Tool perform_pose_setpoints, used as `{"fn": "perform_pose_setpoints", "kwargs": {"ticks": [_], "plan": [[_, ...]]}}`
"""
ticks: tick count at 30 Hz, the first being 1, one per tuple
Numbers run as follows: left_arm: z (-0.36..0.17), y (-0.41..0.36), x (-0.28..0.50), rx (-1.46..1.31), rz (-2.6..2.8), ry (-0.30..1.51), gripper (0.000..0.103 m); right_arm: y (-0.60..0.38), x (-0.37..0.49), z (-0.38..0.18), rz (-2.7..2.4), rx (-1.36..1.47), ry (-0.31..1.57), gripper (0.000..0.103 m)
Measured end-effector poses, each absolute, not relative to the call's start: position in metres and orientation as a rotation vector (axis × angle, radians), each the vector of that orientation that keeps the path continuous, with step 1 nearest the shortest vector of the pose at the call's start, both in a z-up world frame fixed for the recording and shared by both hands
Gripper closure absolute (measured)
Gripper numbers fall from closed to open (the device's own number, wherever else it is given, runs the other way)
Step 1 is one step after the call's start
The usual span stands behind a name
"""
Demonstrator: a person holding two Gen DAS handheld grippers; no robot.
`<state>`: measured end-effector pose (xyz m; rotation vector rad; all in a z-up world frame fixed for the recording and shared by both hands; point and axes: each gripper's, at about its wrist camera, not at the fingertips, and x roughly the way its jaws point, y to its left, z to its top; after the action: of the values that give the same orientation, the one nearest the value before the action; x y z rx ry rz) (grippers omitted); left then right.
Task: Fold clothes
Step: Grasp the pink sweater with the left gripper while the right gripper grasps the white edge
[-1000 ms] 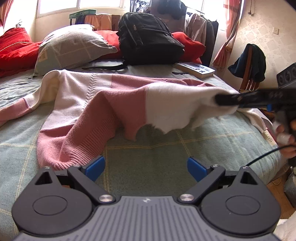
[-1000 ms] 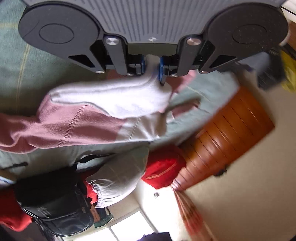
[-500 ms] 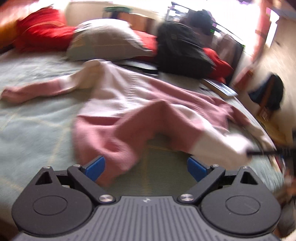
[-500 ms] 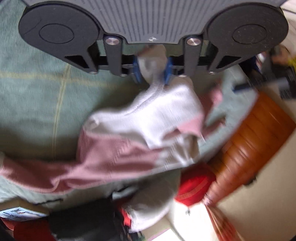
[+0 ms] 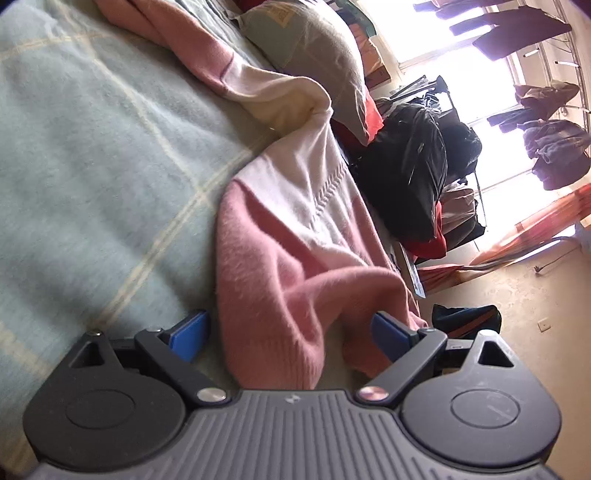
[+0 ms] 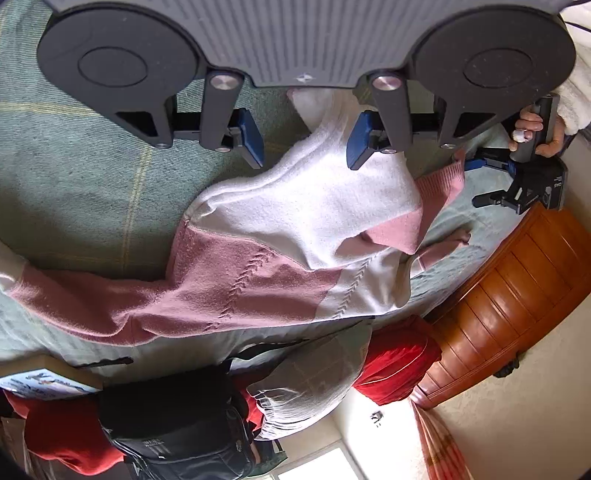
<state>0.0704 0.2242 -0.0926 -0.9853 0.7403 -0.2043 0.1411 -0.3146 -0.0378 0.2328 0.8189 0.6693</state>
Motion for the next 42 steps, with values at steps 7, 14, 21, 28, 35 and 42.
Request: {"fn": "perform_pose_setpoints", "kwargs": {"ticks": [7, 14, 21, 28, 35, 42], "plan": [[-0.097, 0.22, 0.092, -1.013, -0.212, 0.719, 0.015, -0.307, 0.145, -0.041, 0.688, 0.24, 0.818, 0.047], [-0.118, 0.216, 0.075, -1.115, -0.3, 0.723, 0.045, -0.32, 0.138, -0.049, 0.689, 0.254, 0.845, 0.043], [-0.136, 0.225, 0.085, -1.212, -0.277, 0.673, 0.069, -0.33, 0.113, -0.062, 0.755, 0.257, 0.849, 0.018], [-0.125, 0.218, 0.088, -1.157, -0.216, 0.706, 0.082, -0.291, 0.12, -0.087, 0.798, 0.239, 0.764, 0.038], [-0.091, 0.22, 0.07, -1.071, -0.228, 0.648, 0.085, -0.275, 0.119, -0.069, 0.842, 0.188, 0.785, 0.087], [-0.029, 0.227, 0.045, -0.952, -0.286, 0.523, 0.091, -0.301, 0.103, -0.023, 0.93, 0.313, 0.689, 0.088]]}}
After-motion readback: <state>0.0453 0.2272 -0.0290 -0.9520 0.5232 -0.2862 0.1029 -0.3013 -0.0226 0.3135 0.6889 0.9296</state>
